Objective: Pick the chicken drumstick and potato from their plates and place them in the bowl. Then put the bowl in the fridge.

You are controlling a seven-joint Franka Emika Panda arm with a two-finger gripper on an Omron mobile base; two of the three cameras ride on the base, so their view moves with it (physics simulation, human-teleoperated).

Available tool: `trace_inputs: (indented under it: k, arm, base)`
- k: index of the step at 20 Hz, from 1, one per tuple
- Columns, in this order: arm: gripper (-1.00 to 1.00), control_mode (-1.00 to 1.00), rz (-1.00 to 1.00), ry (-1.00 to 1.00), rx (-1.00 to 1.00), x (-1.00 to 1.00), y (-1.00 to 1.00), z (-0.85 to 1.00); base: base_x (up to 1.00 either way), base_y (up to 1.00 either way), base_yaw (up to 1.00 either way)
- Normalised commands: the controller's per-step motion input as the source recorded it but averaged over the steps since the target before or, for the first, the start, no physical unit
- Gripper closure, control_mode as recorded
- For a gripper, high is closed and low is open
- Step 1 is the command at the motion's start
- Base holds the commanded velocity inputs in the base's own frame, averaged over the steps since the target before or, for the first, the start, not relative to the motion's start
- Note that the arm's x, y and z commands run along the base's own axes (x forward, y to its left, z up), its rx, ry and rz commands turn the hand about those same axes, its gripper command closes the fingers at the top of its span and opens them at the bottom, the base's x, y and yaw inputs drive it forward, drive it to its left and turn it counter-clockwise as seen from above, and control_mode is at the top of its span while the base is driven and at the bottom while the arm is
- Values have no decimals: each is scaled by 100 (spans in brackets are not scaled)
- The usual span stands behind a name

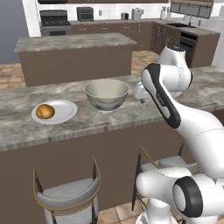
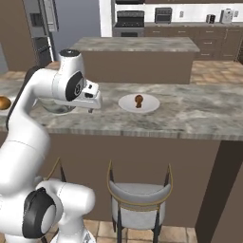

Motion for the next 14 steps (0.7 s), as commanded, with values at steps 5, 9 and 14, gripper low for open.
trace_inputs:
  k: [5,9,14]
  arm:
    - [-100,100,0,0,0,0,0,0]
    - [-100,100,0,0,0,0,0,0]
    - [-100,100,0,0,0,0,0,0]
  base:
    - [38,-2,11]
    - [40,-7,10]
    - [47,-9,9]
